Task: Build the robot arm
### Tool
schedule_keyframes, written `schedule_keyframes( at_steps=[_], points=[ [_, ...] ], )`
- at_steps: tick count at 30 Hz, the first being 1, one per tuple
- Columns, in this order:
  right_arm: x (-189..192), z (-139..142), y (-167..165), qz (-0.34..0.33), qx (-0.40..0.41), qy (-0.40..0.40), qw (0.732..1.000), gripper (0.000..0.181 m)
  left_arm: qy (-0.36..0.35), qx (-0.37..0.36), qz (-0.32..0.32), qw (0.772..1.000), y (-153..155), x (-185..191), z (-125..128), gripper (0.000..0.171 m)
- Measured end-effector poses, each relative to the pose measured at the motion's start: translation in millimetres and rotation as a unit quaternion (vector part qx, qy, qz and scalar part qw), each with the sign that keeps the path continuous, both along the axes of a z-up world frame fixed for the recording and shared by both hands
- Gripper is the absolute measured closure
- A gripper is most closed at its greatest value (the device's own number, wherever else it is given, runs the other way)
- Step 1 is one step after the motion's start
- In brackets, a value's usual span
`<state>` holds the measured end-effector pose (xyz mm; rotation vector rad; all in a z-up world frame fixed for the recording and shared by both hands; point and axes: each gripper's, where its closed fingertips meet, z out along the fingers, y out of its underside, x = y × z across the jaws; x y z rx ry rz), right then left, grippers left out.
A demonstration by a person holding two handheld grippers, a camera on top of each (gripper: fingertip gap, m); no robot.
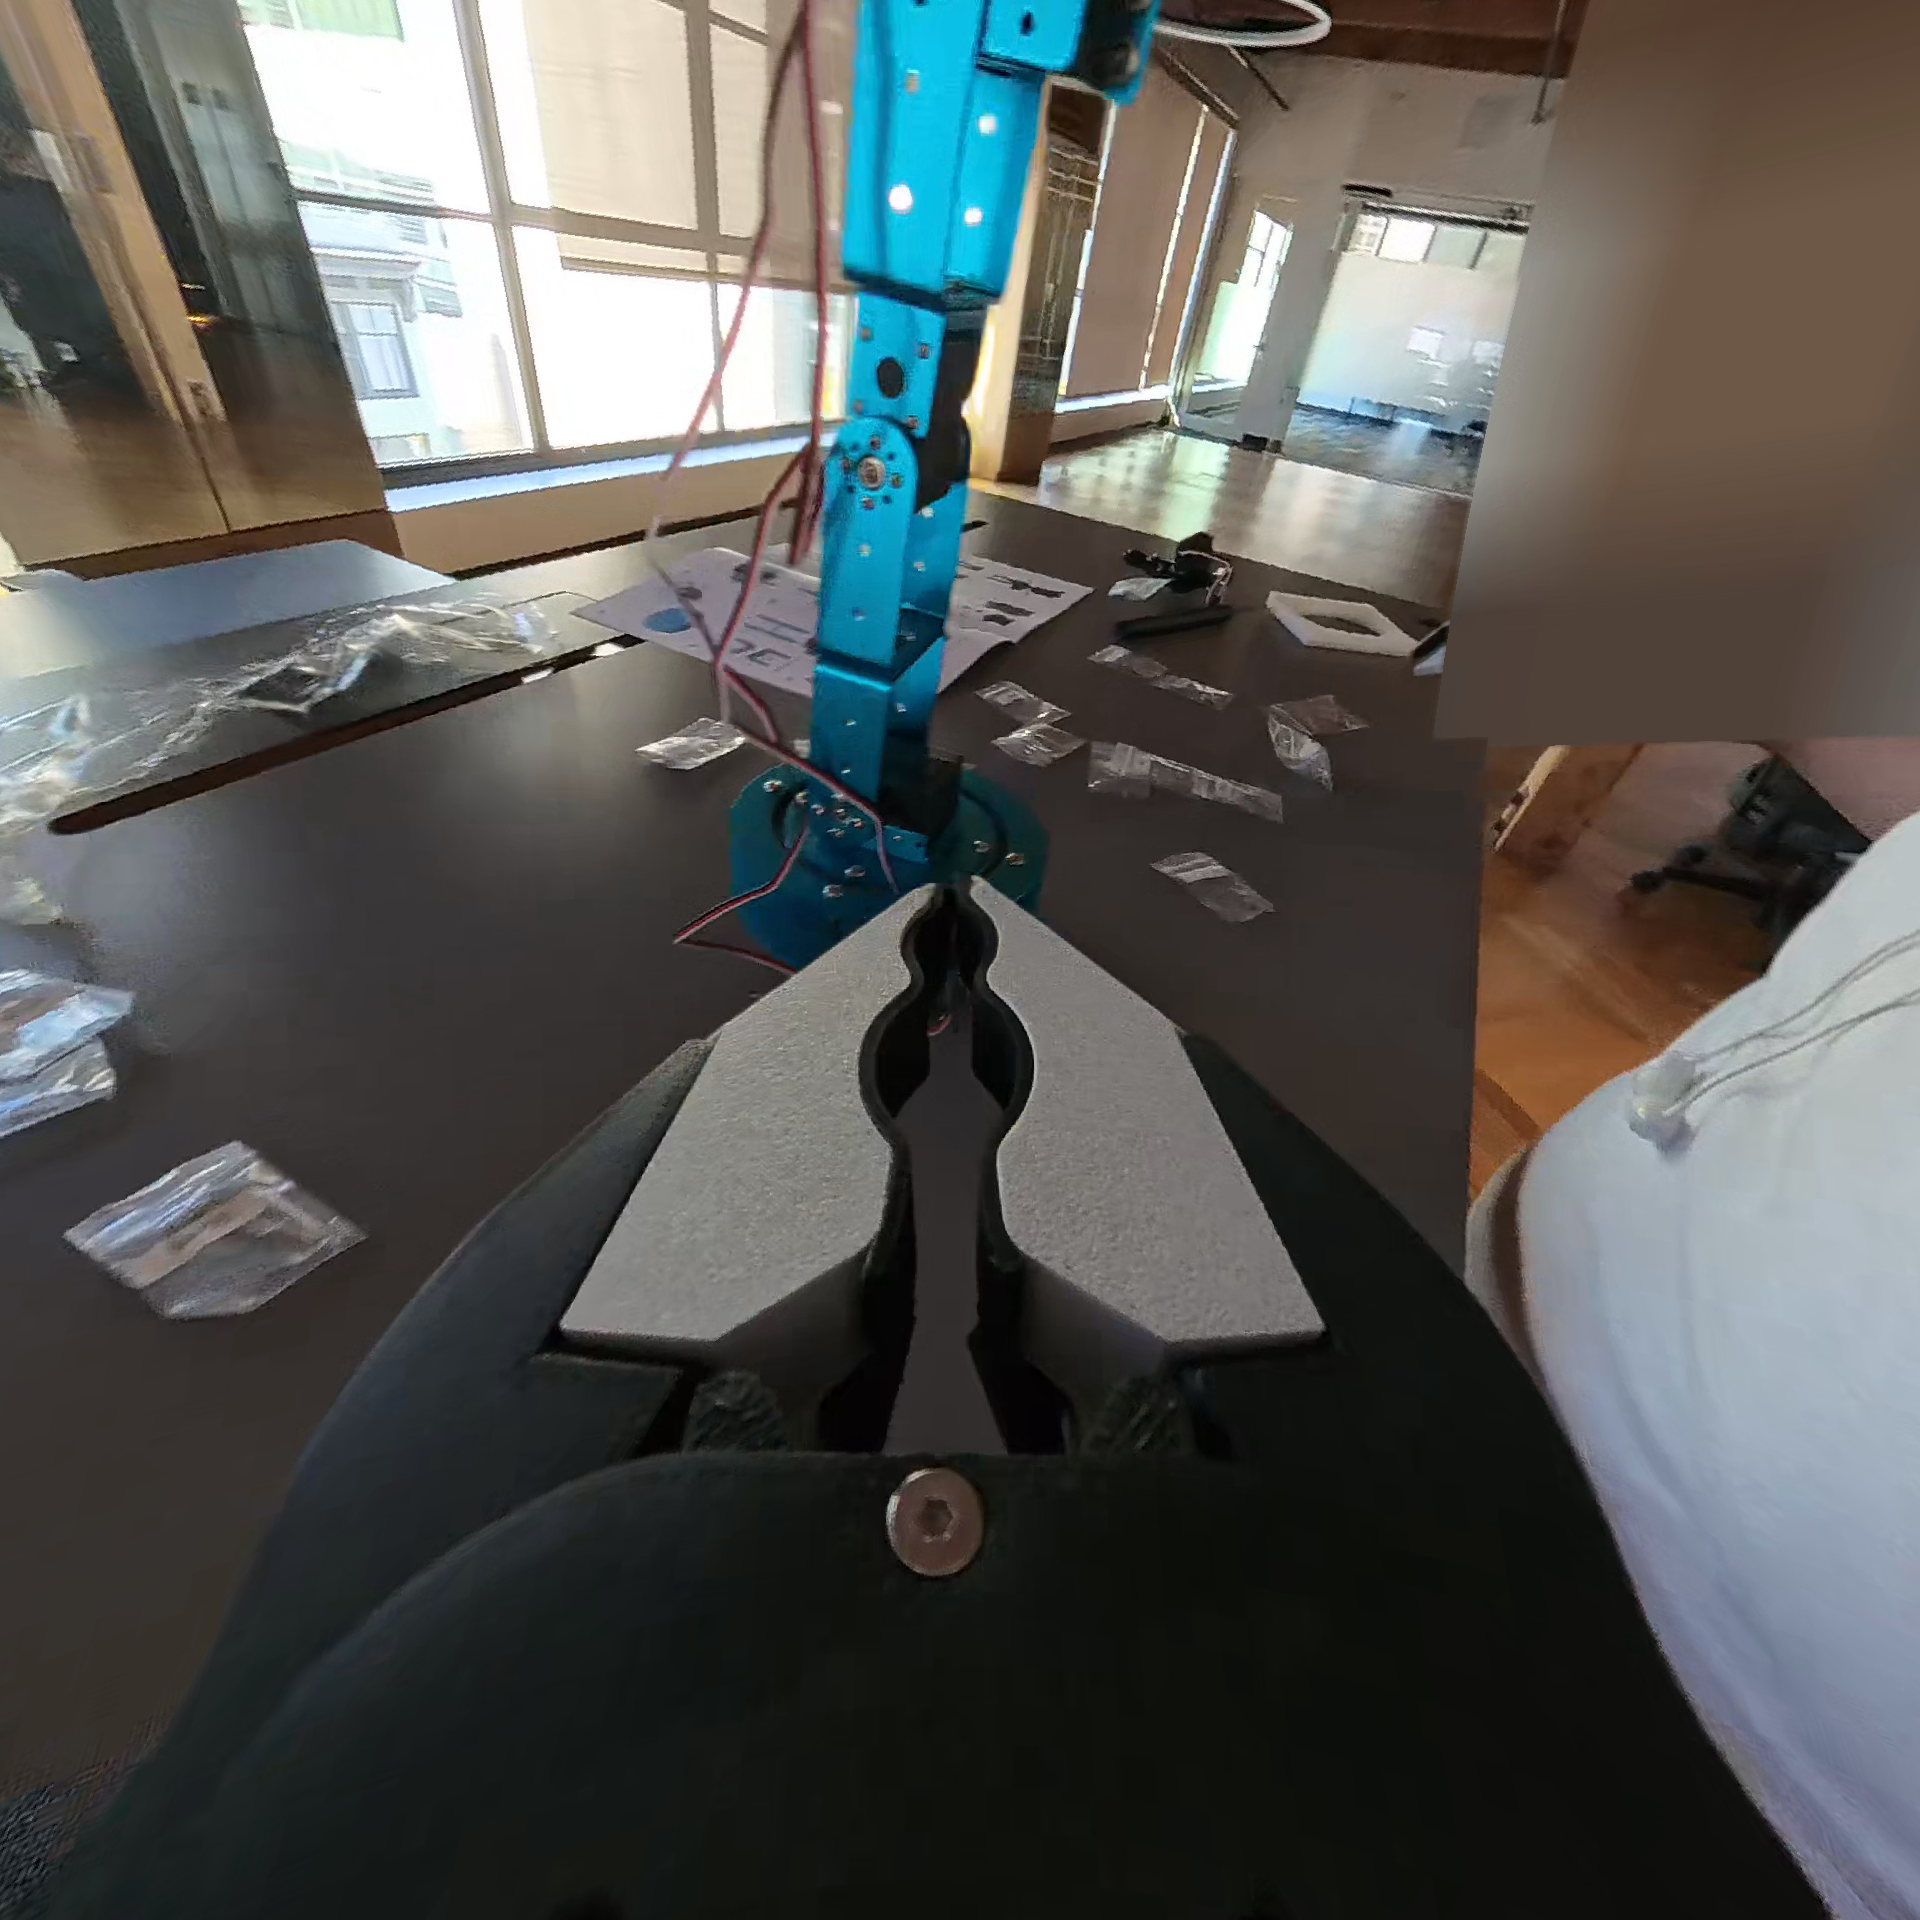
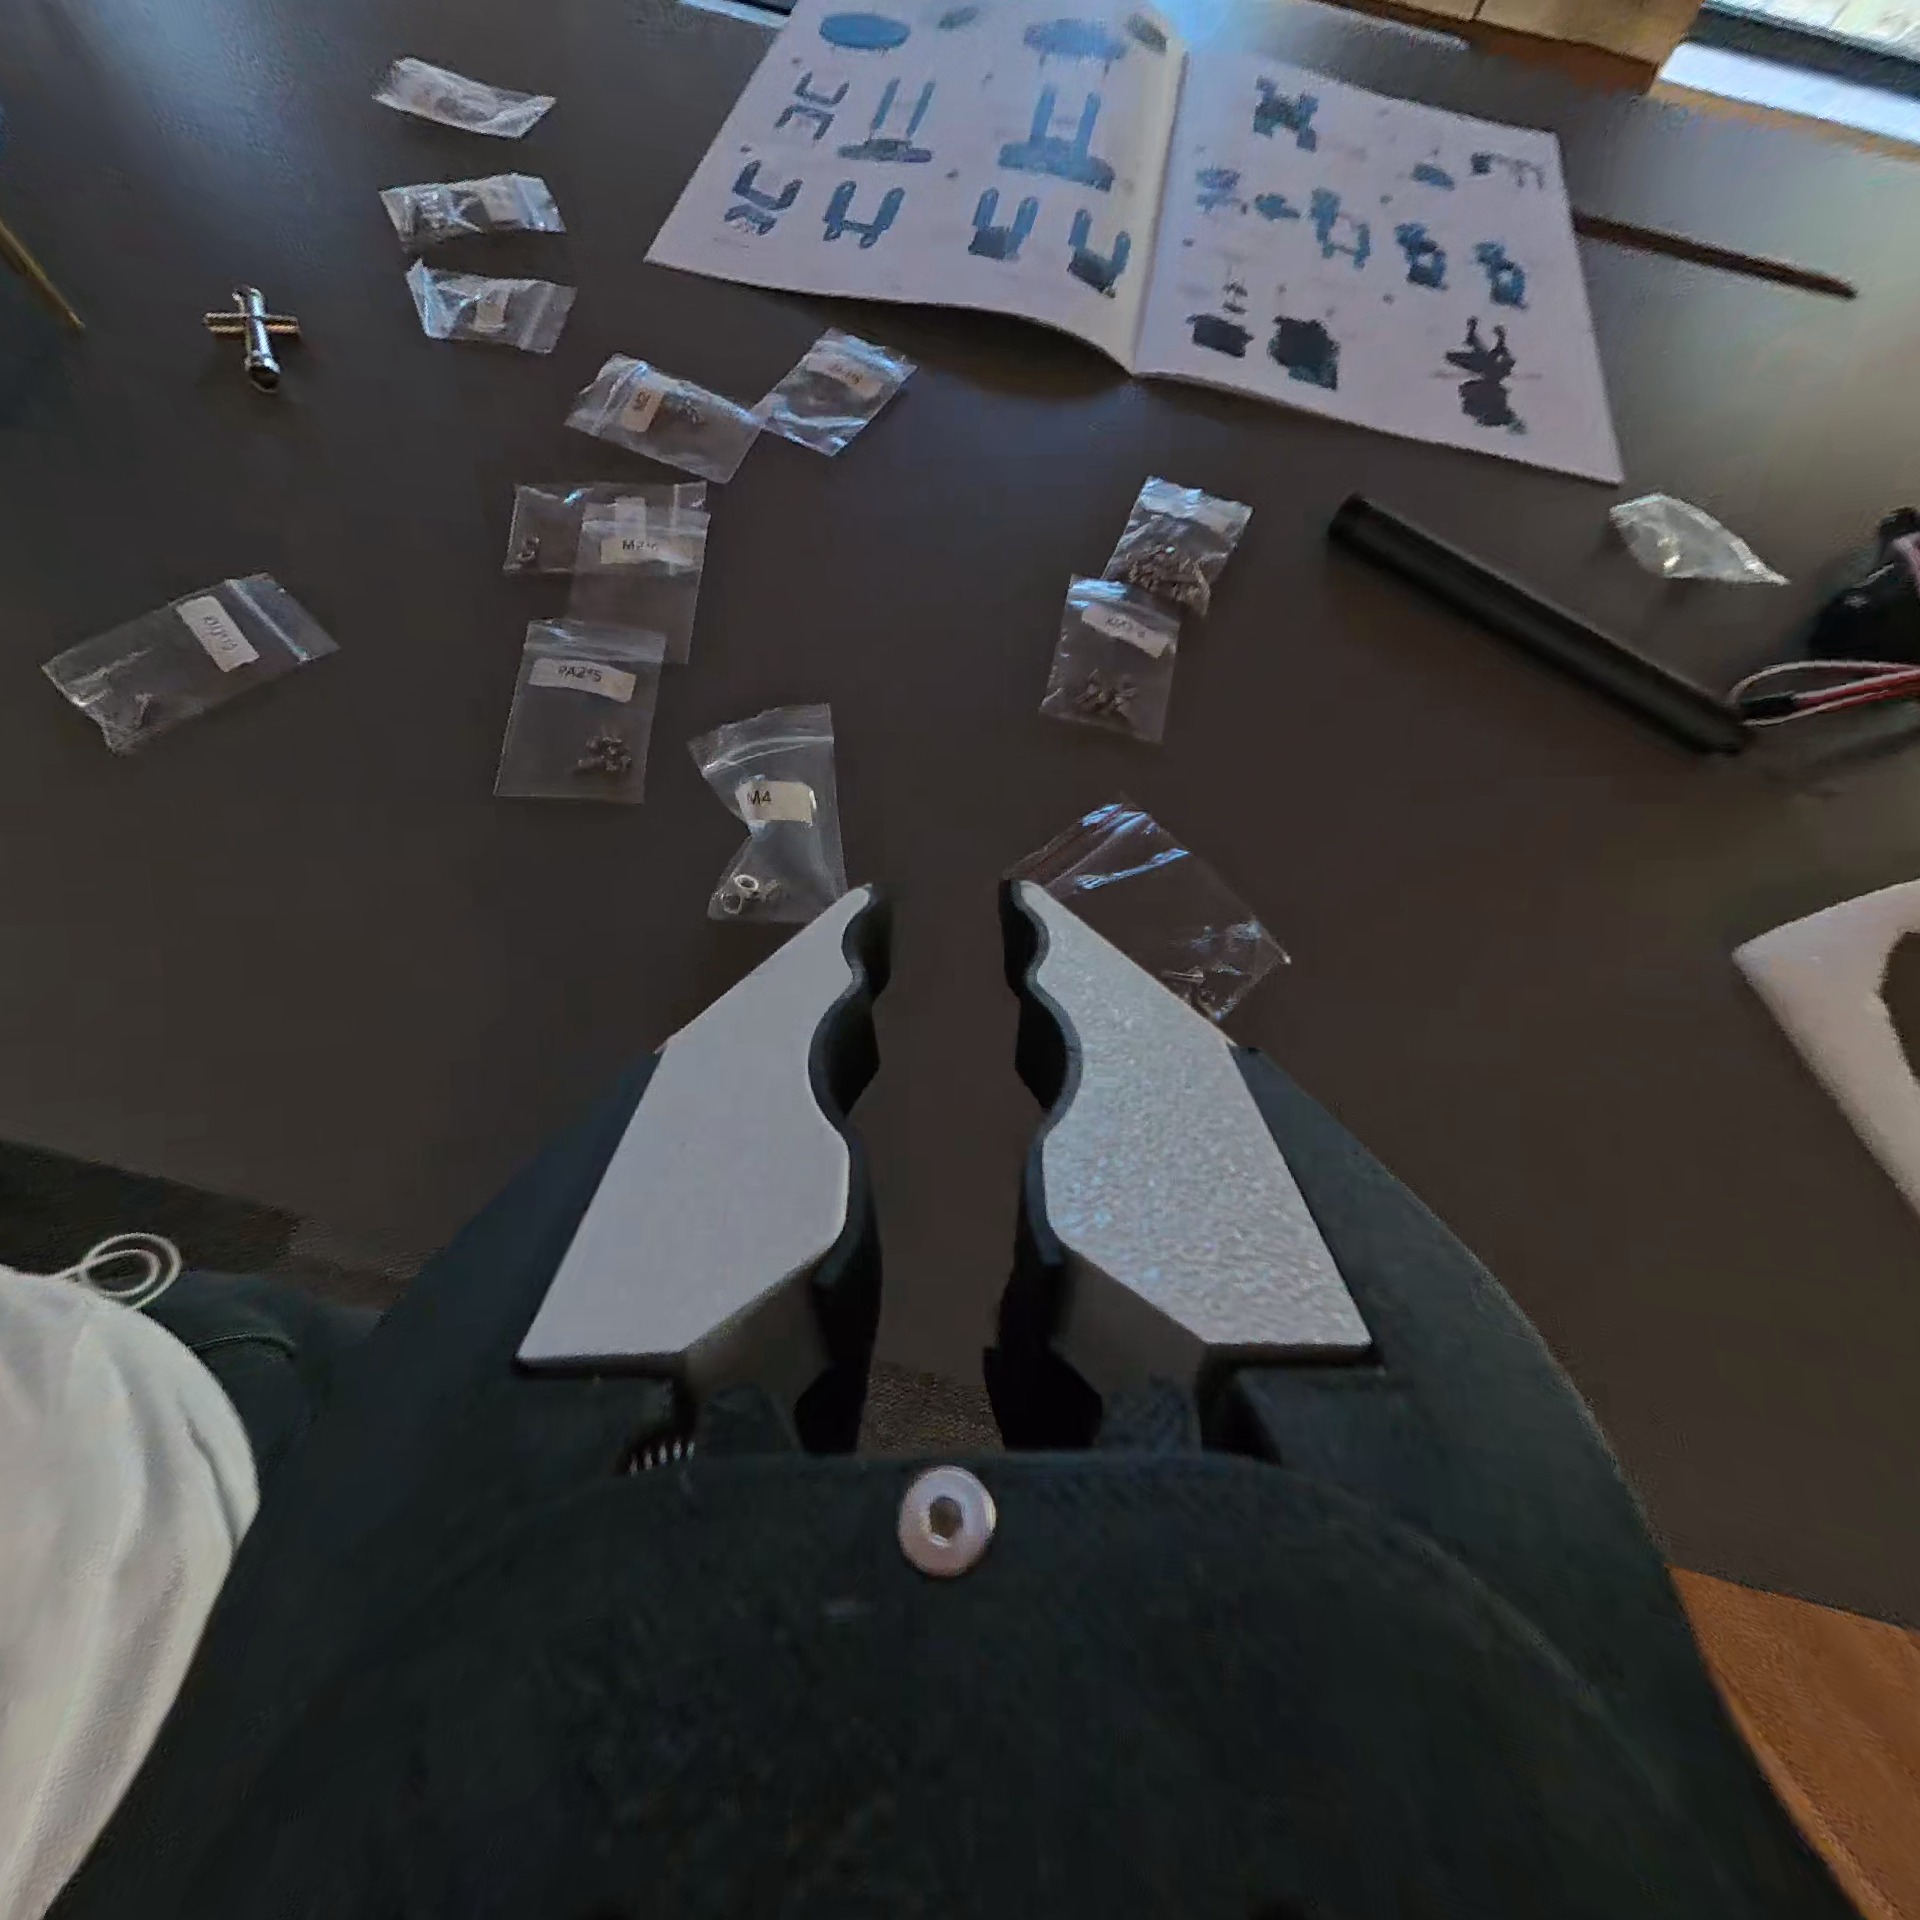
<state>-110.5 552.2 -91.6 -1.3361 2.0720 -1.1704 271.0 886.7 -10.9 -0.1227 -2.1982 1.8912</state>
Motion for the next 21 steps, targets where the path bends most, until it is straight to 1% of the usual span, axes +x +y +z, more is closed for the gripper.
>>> schedule_keyframes(
  at_steps=[2, 4, 7, 9, 11, 12, 13, 15, 16, 17, 19, 21],
  points=[
    [-0.8, -11.4, -4.2, 0.018, 0.007, 0.007, 1.0, 0.156, -0.006, 0.007, -0.017, 1.0, -9.8, -16.8, 3.7, 0.171],
    [-6.1, -23.4, -11.8, 0.038, -0.003, 0.032, 0.999, 0.154, -0.015, 0.014, -0.029, 0.999, -20.1, -34.4, 7.7, 0.171],
    [-17.6, -37.6, -30.7, 0.067, -0.005, 0.055, 0.996, 0.149, -0.02, 0.025, -0.043, 0.999, -38.6, -66.3, 11.4, 0.168],
    [-22.7, -40.6, -45.8, 0.089, 0.007, 0.046, 0.995, 0.143, -0.008, 0.038, -0.054, 0.998, -55.5, -92.5, 9.6, 0.162],
    [-25.5, -42.2, -59.1, 0.123, 0.038, 0.028, 0.991, 0.131, 0.011, 0.049, -0.061, 0.997, -77.8, -121.3, 5.2, 0.158],
    [-26.5, -41.5, -64.8, 0.145, 0.061, 0.017, 0.987, 0.125, 0.023, 0.058, -0.062, 0.996, -91.2, -136.3, 1.5, 0.154],
    [-28.0, -38.5, -71.8, 0.167, 0.079, 0.005, 0.983, 0.123, 0.037, 0.068, -0.055, 0.996, -107.2, -150.5, -2.9, 0.146],
    [-33.1, -29.9, -93.3, 0.211, 0.083, -0.014, 0.974, 0.125, 0.073, 0.09, -0.042, 0.992, -143.4, -184.5, -14.0, 0.117],
    [-37.0, -27.0, -105.5, 0.234, 0.081, -0.017, 0.969, 0.125, 0.087, 0.103, -0.043, 0.99, -162.4, -205.4, -21.1, 0.114],
    [-42.2, -25.6, -118.6, 0.259, 0.074, -0.013, 0.963, 0.125, 0.092, 0.112, -0.039, 0.989, -182.5, -226.2, -28.6, 0.116],
    [-55.0, -21.0, -150.8, 0.297, 0.043, 0.001, 0.954, 0.127, 0.079, 0.122, -0.016, 0.989, -227.6, -263.5, -43.8, 0.127],
    [-67.1, -5.1, -179.1, 0.321, 0.03, -0.009, 0.947, 0.128, 0.076, 0.147, 0.009, 0.986, -273.5, -296.0, -60.1, 0.135]
  ],
)
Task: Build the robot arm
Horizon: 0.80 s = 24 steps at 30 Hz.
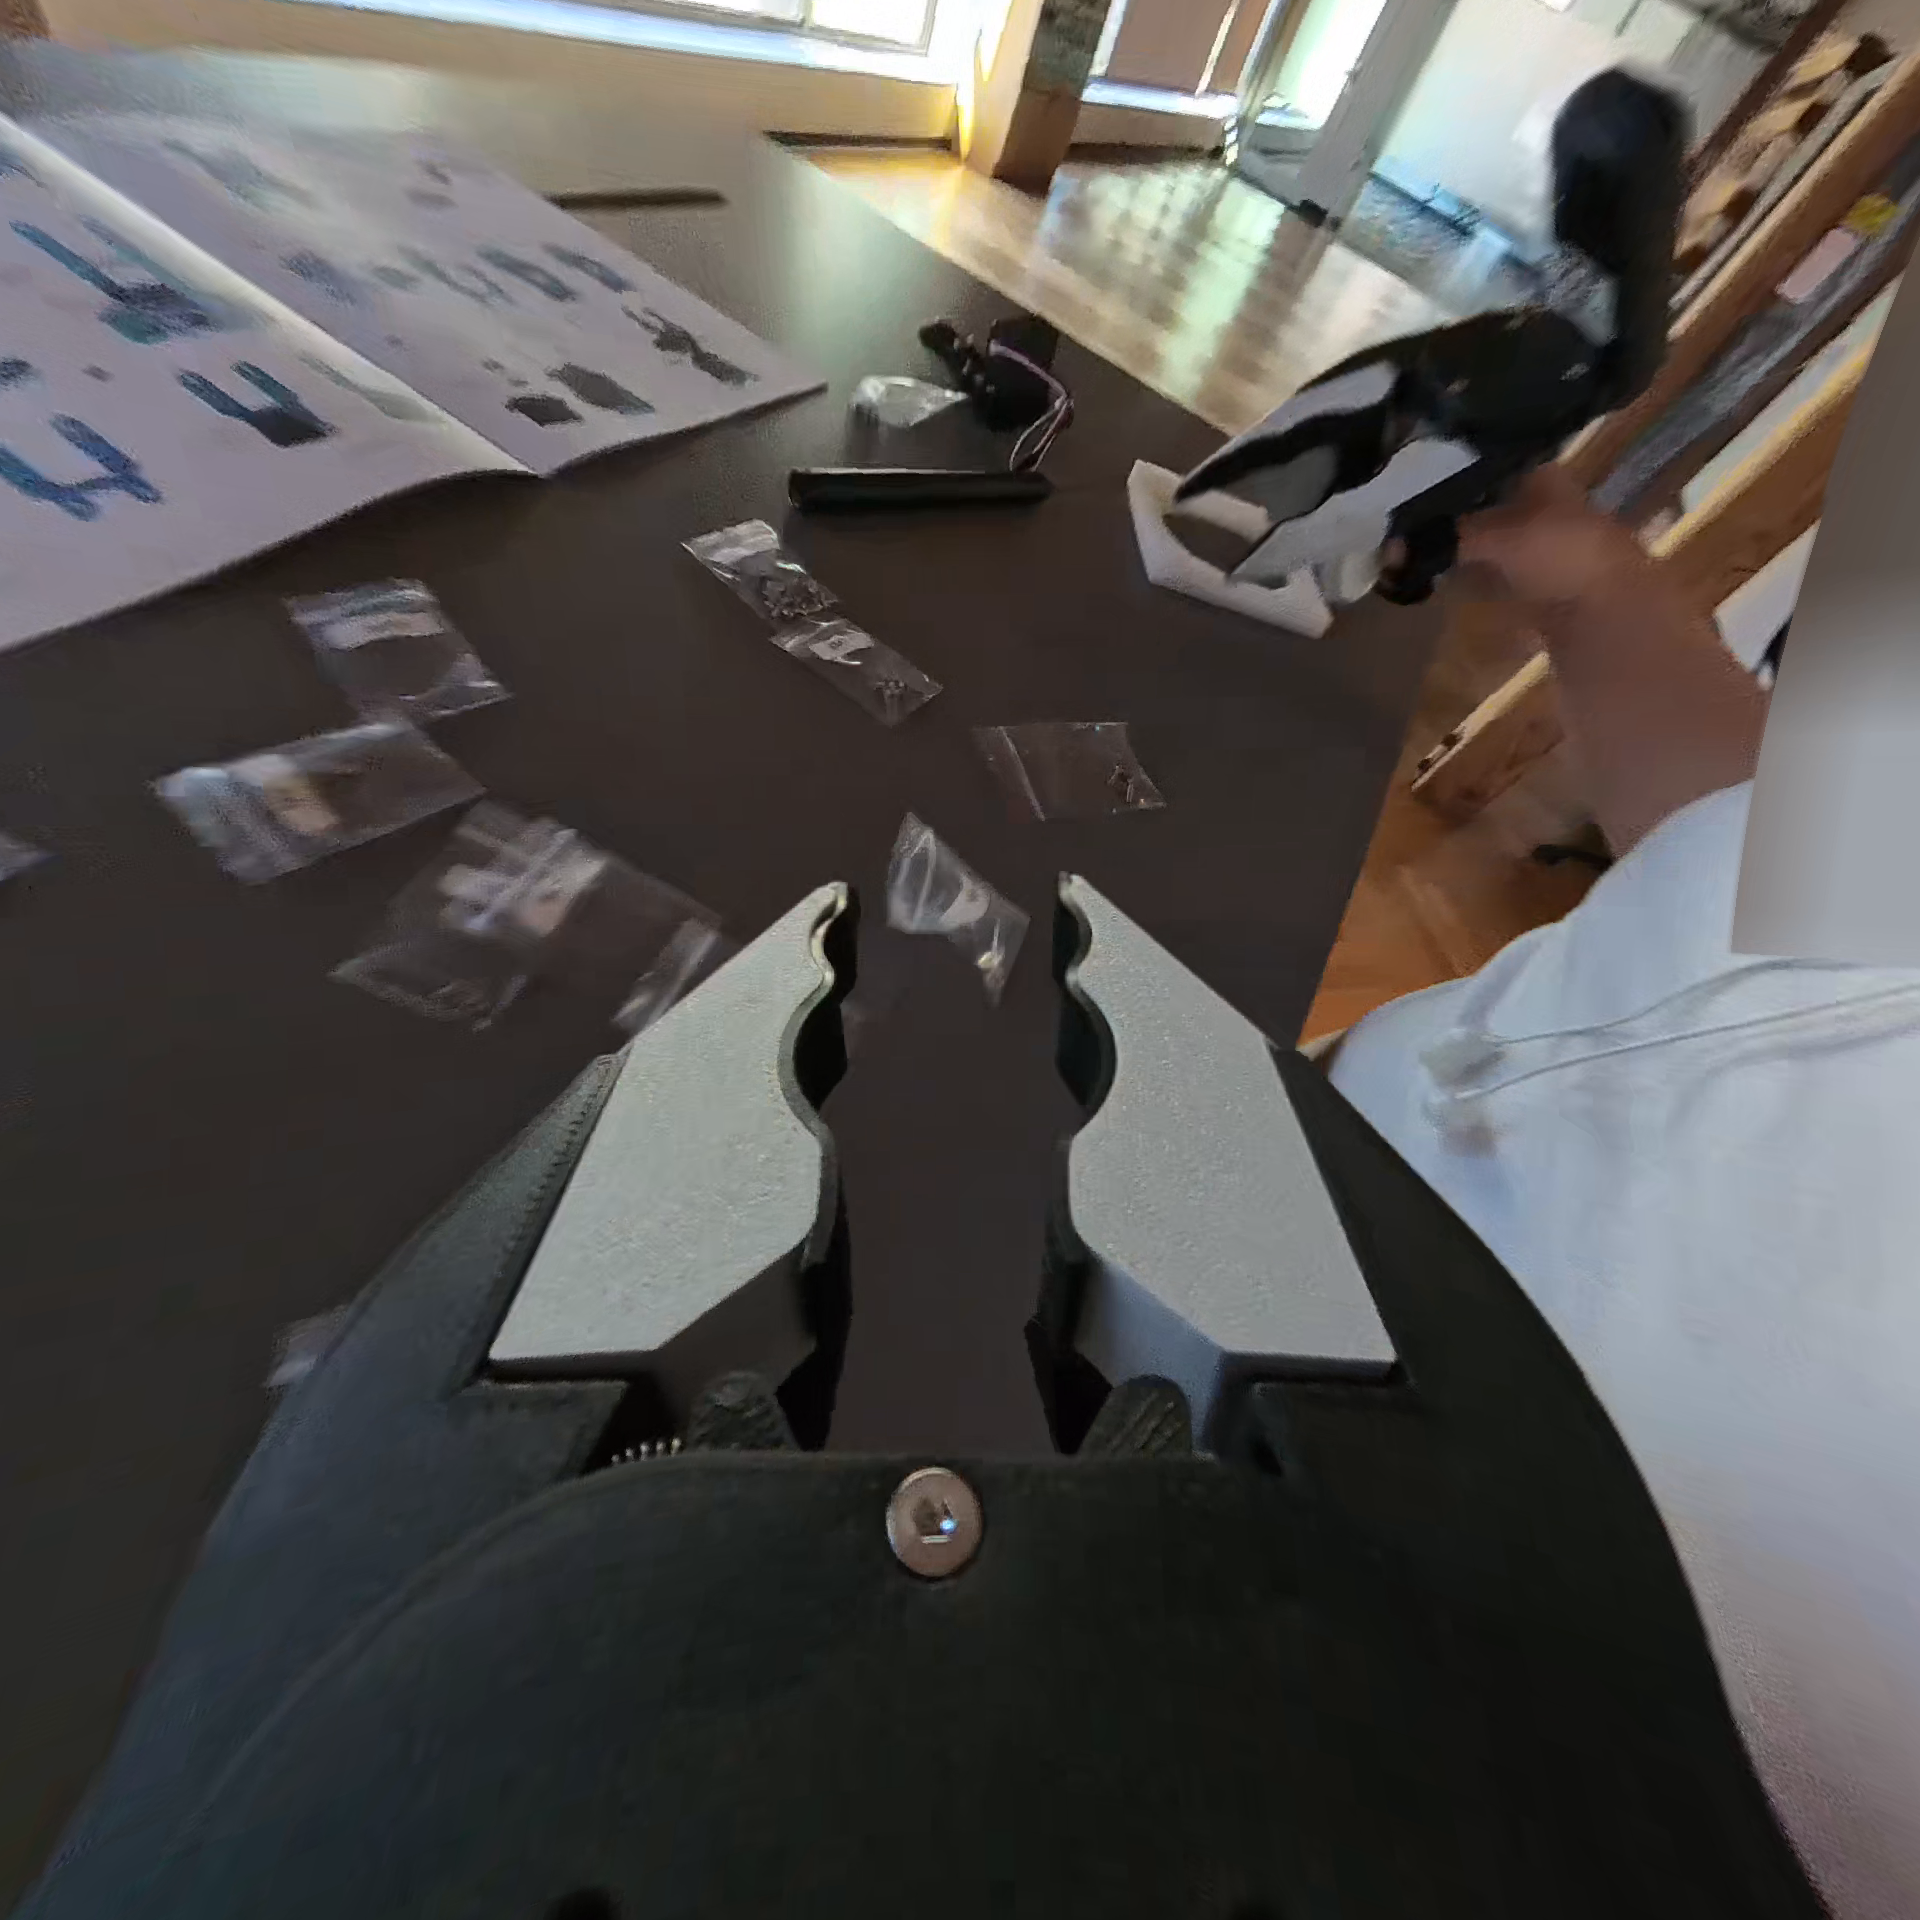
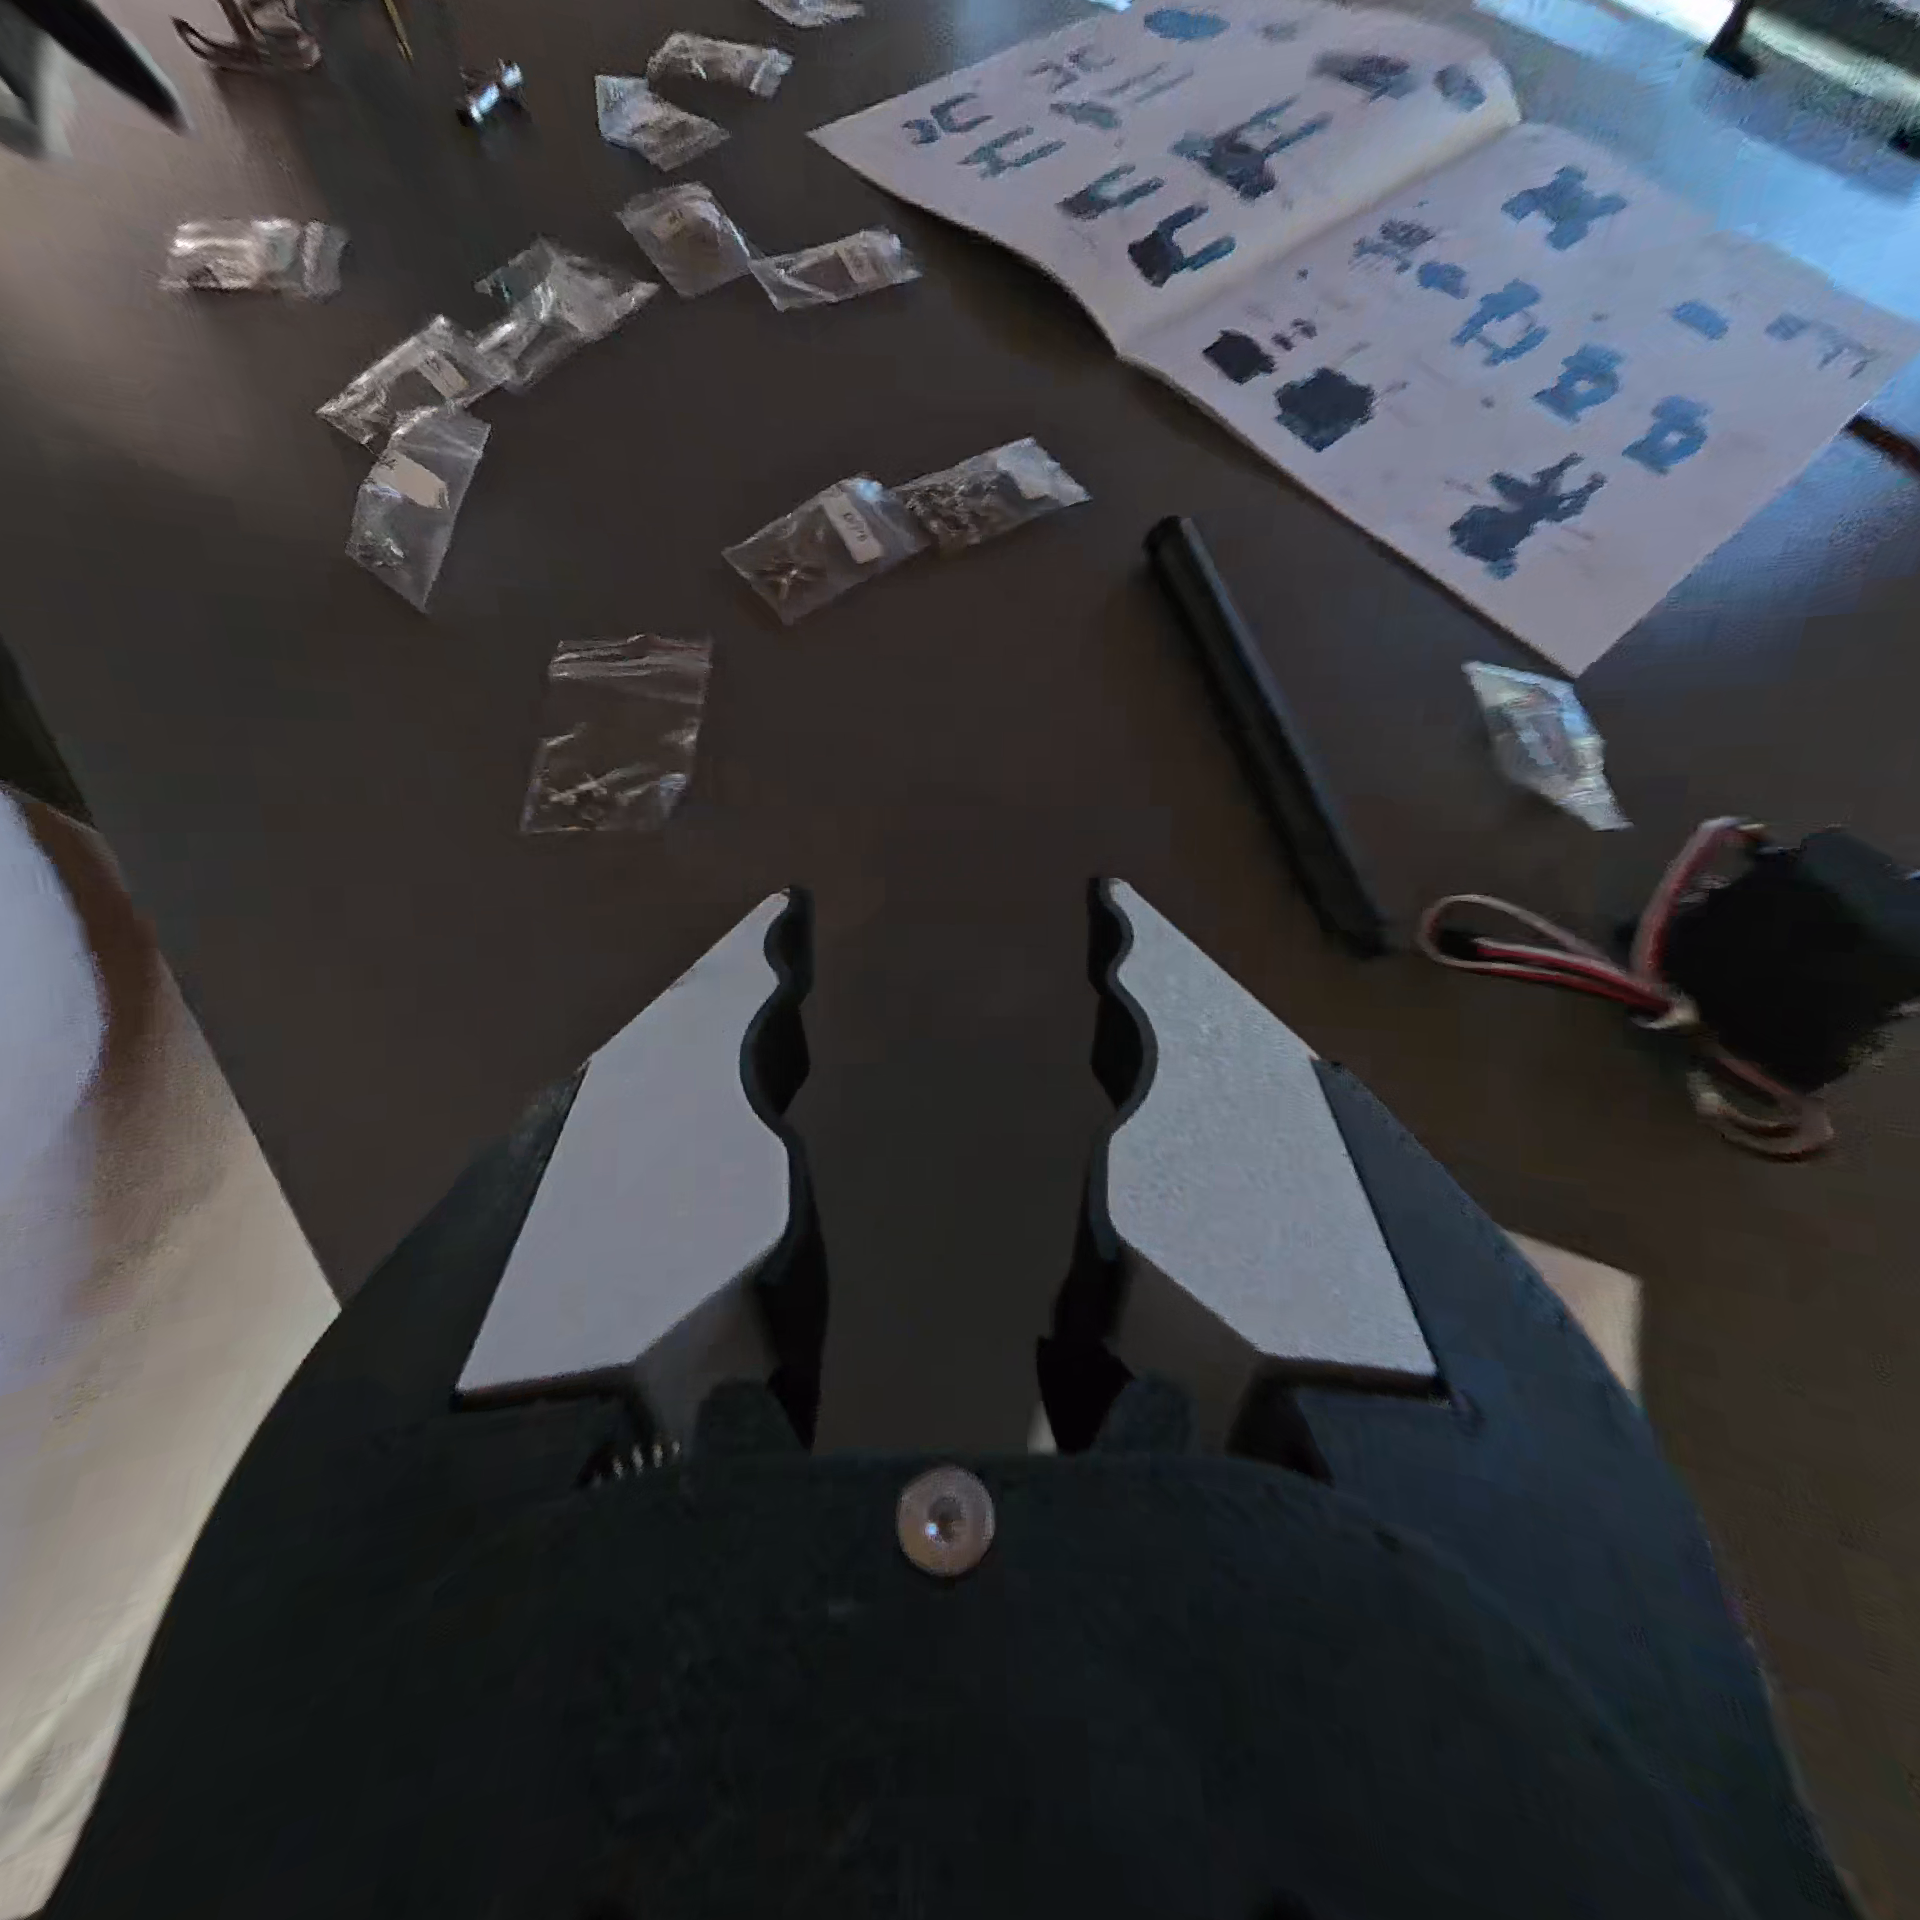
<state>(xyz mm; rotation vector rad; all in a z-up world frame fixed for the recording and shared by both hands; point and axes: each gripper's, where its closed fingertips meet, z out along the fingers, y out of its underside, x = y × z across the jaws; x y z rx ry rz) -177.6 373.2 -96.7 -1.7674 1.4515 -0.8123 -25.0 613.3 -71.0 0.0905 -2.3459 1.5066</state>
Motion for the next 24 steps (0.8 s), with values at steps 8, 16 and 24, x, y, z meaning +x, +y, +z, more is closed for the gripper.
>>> schedule_keyframes(
  at_steps=[8, 16, 24],
  points=[
    [-13.0, 60.0, -152.2, -0.062, -0.007, -0.2, 0.978, 0.139, -0.057, 0.125, 0.048, 0.989, -107.5, -56.1, -44.8, 0.15],
    [-9.8, 54.3, -206.0, -0.127, 0.001, -0.299, 0.946, 0.145, -0.025, 0.188, 0.095, 0.977, -124.0, -65.5, -68.0, 0.148],
    [25.2, 38.0, -157.2, -0.007, -0.011, -0.228, 0.974, 0.152, -0.021, 0.186, 0.117, 0.975, -122.0, -68.1, -70.9, 0.148]
  ],
)
